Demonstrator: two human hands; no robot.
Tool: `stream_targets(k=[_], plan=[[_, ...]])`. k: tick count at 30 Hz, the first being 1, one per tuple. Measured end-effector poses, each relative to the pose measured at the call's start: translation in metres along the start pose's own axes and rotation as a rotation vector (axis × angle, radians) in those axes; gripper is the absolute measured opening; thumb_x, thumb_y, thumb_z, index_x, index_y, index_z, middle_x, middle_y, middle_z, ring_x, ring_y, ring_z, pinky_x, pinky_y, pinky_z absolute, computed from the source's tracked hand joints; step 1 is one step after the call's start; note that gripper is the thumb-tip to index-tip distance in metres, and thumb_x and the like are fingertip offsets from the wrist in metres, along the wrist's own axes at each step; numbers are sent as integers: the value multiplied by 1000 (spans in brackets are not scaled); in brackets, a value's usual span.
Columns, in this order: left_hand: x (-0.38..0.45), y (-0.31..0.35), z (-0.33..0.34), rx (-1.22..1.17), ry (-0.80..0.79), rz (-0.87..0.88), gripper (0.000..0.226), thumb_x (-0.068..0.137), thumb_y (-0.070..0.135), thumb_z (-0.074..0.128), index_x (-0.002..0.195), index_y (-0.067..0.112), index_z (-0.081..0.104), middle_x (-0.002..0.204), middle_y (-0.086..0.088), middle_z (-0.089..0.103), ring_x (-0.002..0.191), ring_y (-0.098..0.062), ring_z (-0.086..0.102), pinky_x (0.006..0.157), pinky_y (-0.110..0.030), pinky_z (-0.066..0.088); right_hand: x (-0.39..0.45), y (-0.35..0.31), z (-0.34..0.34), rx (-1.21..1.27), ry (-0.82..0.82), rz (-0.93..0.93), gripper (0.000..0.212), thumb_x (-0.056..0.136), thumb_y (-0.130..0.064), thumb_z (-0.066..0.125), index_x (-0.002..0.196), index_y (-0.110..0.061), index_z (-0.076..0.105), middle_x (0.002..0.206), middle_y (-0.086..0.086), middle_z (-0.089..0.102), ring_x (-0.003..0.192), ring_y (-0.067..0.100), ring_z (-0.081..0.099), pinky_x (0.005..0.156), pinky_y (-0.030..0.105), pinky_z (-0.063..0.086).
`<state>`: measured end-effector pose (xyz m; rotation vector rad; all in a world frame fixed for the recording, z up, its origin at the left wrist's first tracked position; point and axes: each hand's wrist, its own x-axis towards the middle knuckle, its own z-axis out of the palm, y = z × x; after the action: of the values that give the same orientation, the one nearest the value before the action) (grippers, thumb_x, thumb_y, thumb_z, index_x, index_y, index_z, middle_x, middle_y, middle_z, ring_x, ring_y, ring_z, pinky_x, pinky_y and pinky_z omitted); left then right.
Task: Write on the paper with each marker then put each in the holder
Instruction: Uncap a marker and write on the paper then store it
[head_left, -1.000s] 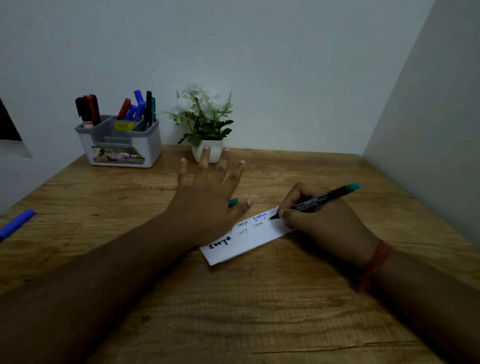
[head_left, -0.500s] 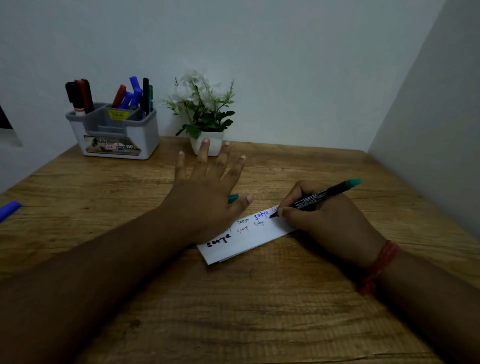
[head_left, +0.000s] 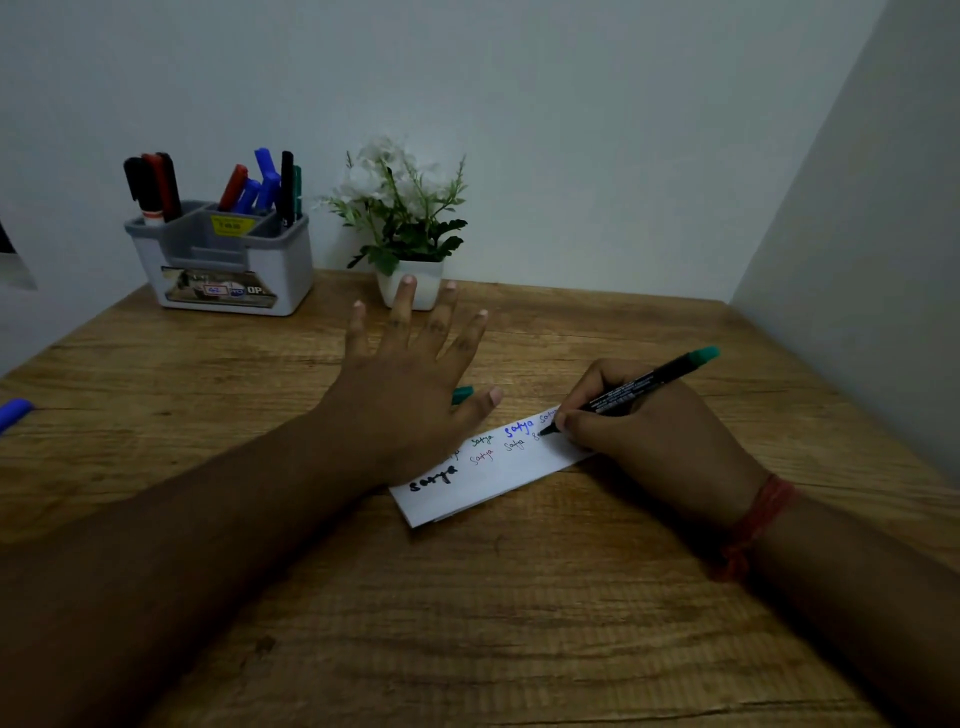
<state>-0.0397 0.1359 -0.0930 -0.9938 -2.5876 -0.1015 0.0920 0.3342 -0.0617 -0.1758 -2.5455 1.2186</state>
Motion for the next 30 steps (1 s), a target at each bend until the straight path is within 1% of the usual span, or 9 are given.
stream_targets(k=[2, 10, 14, 19, 24, 30], plan=[[0, 0, 0, 0, -4, 3, 82, 82, 78, -9, 152, 36, -18, 160, 3, -29, 143, -28, -35, 114, -67, -8, 0, 0, 0, -8, 8, 0, 11, 84, -17, 76, 75, -22, 72, 80, -11, 75, 68, -5, 64, 55, 9, 45], [0, 0, 0, -6, -2, 7, 81, 83, 77, -8, 153, 36, -16, 161, 3, -28, 143, -27, -36, 114, -66, -10, 1, 1, 1, -26, 28, -2, 11, 84, -15, 75, 76, -20, 71, 79, -12, 73, 67, -7, 62, 54, 7, 43], [0, 0, 0, -7, -1, 5, 81, 83, 77, -7, 153, 37, -17, 161, 3, -28, 143, -27, -36, 113, -66, -9, 0, 2, 0, -4, 44, 8, 9, 84, -15, 74, 76, -18, 71, 77, -10, 74, 64, -7, 61, 51, 8, 42], [0, 0, 1, -3, -2, 5, 80, 84, 77, -6, 153, 37, -17, 161, 3, -28, 143, -28, -35, 114, -67, -7, 1, 2, 0, -13, 28, 24, 8, 85, -19, 75, 78, -19, 71, 81, -9, 75, 67, -5, 63, 54, 9, 44], [0, 0, 1, -2, -4, 4, 81, 83, 78, -8, 152, 37, -17, 160, 3, -30, 143, -27, -35, 113, -67, -7, 1, 2, 0, -22, 43, 15, 9, 84, -16, 74, 77, -18, 70, 79, -12, 73, 66, -8, 61, 53, 7, 42], [0, 0, 1, 3, -8, 4, 81, 82, 78, -9, 152, 38, -18, 160, 4, -31, 143, -27, -36, 113, -67, -8, -1, 0, -1, -31, 35, -6, 11, 82, -11, 71, 74, -17, 70, 79, -6, 74, 64, -3, 61, 52, 10, 44]])
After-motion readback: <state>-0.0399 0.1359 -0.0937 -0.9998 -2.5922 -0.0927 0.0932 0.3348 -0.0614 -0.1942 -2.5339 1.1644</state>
